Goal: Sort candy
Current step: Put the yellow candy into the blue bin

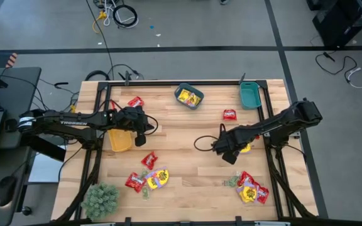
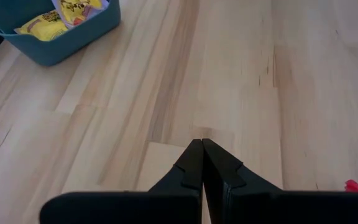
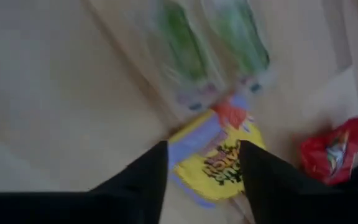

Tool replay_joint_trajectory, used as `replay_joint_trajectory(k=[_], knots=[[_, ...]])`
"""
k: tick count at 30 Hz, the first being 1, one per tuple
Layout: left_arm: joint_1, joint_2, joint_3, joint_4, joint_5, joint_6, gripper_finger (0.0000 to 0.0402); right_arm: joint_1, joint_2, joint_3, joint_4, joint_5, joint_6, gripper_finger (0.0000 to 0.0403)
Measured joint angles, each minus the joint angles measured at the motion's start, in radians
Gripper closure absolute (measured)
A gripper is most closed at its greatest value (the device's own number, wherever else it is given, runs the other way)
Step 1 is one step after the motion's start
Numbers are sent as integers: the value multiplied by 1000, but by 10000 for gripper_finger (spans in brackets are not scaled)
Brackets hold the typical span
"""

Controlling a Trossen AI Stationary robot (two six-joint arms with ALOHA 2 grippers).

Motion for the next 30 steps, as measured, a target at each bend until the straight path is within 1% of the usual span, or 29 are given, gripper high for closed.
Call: replay_joint_trajectory(k=[3,5,8,10,12,14,17,21,22,23,24,27,30], knots=[[0,0,0,0,0,0,396,-27,0,-66,23,-32,-2,175],[0,0,0,0,1,0,396,-46,0,-108,64,-46,-10,159],[0,0,0,0,1,0,396,-73,-5,-158,130,-84,-52,146],[0,0,0,-2,2,0,396,-88,-7,-173,150,-105,-77,148],[0,0,0,-3,9,0,396,-97,-6,-173,153,-113,-90,164],[0,0,0,-3,10,0,396,-102,-6,-157,147,-124,-103,193],[0,0,0,-3,10,0,396,-104,-8,-130,146,-126,-131,260],[0,0,0,-1,11,0,396,-104,-10,-74,130,-145,-166,366],[0,0,0,-1,10,-1,396,-104,-10,-59,125,-151,-174,382],[0,0,0,-1,11,-1,396,-104,-10,-39,118,-158,-182,390],[0,0,0,-1,11,-1,396,-104,-10,-15,106,-165,-185,390],[0,0,0,-1,11,-1,396,-104,-10,60,46,-182,-198,372],[0,0,0,0,11,-1,396,-104,-11,165,6,-164,-243,370]])
